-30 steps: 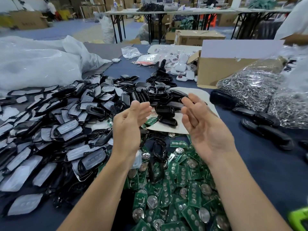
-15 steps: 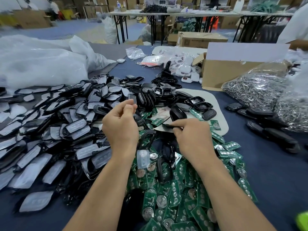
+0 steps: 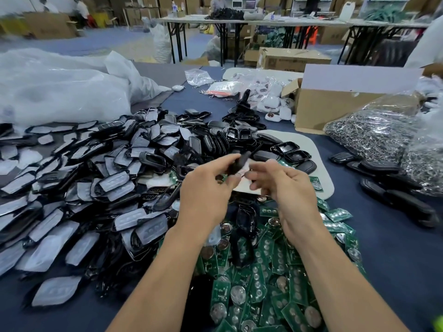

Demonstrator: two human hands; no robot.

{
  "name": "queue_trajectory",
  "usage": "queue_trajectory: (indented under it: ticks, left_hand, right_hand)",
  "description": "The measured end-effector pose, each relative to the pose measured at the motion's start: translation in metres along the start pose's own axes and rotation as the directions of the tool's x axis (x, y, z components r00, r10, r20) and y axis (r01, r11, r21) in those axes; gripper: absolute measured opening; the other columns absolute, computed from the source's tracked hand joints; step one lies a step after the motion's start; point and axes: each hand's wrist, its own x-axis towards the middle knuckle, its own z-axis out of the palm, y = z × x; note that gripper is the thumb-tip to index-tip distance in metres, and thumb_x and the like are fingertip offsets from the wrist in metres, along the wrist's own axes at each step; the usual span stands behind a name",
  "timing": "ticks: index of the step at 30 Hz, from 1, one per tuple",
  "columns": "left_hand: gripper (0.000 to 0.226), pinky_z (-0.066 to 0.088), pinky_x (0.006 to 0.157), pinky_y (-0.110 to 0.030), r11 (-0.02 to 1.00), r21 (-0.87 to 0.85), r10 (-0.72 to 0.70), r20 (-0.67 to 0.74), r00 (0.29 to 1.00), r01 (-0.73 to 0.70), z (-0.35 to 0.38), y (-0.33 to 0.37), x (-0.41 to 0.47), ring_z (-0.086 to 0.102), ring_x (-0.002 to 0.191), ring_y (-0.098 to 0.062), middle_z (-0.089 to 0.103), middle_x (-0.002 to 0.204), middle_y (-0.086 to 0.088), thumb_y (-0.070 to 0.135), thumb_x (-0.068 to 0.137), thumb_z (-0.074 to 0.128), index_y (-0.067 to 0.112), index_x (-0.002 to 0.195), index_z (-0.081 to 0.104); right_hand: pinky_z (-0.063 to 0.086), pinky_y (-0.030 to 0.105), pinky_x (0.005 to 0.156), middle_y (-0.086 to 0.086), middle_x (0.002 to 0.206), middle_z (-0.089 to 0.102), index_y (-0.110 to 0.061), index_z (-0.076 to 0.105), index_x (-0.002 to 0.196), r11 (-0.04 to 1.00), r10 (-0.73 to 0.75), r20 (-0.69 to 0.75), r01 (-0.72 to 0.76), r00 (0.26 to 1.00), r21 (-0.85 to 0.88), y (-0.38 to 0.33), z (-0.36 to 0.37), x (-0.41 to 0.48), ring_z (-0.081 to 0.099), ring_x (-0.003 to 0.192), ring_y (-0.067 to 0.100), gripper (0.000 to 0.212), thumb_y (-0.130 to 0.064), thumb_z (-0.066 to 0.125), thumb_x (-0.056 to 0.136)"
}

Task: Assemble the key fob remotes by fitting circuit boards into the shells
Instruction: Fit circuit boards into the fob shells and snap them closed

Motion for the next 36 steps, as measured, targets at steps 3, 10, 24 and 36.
queue_trajectory:
  ticks: [3,10,24,36]
  left_hand:
    - [0.039,0.064,0.085,-0.041,0.959,-0.252,-0.144,-0.043,0.989,0.128,-0.005,0.002,0.004,0.075,0.086,-0.002,0.076,0.082,0.028,0.029,0.093,0.073,0.068,0.094,0.07]
    - [0.037,0.061,0.062,-0.025,0.82,-0.506,-0.396,-0.168,0.903,0.266,-0.014,-0.009,0.012,0.07,0.058,-0.008,0.077,0.069,0.006,0.01,0.092,0.07,0.041,0.073,0.081]
    - [0.035,0.05,0.051,-0.017,0.839,-0.49,-0.361,-0.176,0.916,0.237,-0.017,-0.006,0.013,0.064,0.051,-0.007,0.078,0.074,0.007,0.01,0.089,0.07,0.043,0.084,0.077]
    - [0.052,0.056,0.056,-0.022,0.849,-0.485,-0.341,-0.197,0.919,0.211,-0.022,-0.006,0.013,0.064,0.052,-0.005,0.079,0.076,0.012,0.013,0.088,0.068,0.063,0.074,0.073]
  right_hand:
    - [0.046,0.026,0.102,-0.02,0.13,0.069,-0.042,0.066,0.132,0.857,-0.167,0.094,0.191,0.982,-0.479,0.006,0.006,0.002,0.063,0.116,0.002,0.036,-0.023,0.057,0.103]
    - [0.035,0.032,0.112,-0.005,0.132,0.064,-0.025,0.065,0.137,0.502,-0.128,0.354,0.368,0.926,-0.782,0.022,0.022,0.004,0.05,0.128,0.019,0.044,-0.013,0.067,0.095]
    - [0.041,0.042,0.096,0.001,0.093,0.067,-0.018,0.066,0.089,0.407,-0.147,0.24,0.28,0.96,-0.869,0.014,0.034,0.01,0.053,0.104,0.026,0.039,-0.048,0.047,0.105]
    - [0.041,0.045,0.098,0.003,0.081,0.056,-0.017,0.035,0.082,0.156,-0.047,0.241,0.245,0.969,-0.957,-0.022,0.086,0.012,0.065,0.104,0.03,0.032,-0.022,0.066,0.086]
